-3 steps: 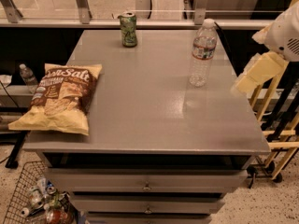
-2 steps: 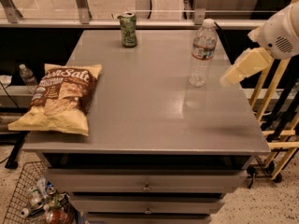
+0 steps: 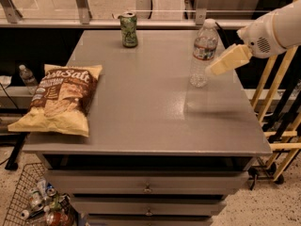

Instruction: Move water bottle near brown chip bag

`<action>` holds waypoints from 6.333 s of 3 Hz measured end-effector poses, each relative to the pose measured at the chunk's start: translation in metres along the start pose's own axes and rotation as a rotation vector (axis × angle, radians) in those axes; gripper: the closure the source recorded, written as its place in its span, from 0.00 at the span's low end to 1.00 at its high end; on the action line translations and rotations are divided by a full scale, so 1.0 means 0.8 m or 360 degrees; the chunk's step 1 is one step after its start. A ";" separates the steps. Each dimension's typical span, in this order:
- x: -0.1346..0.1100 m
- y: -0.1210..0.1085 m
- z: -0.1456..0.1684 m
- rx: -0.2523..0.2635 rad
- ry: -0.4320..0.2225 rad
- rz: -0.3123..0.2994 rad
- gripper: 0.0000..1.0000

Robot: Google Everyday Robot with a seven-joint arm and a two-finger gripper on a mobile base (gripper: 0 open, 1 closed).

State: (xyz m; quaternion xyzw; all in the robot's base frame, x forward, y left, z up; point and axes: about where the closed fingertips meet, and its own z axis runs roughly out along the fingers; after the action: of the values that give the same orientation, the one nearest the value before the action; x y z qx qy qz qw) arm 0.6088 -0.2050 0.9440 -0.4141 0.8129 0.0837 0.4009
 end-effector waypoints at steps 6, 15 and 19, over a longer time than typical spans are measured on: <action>-0.101 0.013 0.056 -0.0328 -0.0594 -0.0106 0.87; -0.208 0.305 0.121 -0.1094 -0.0696 -0.0343 1.00; -0.196 0.322 0.123 -0.0983 -0.0728 -0.0383 1.00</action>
Offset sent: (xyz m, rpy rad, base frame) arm 0.0578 0.0467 -0.0162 0.1814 -0.0387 0.1101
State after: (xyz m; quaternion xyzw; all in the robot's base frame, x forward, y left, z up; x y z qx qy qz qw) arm 0.5282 0.1015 0.9412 -0.5779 0.5851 0.3665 0.4352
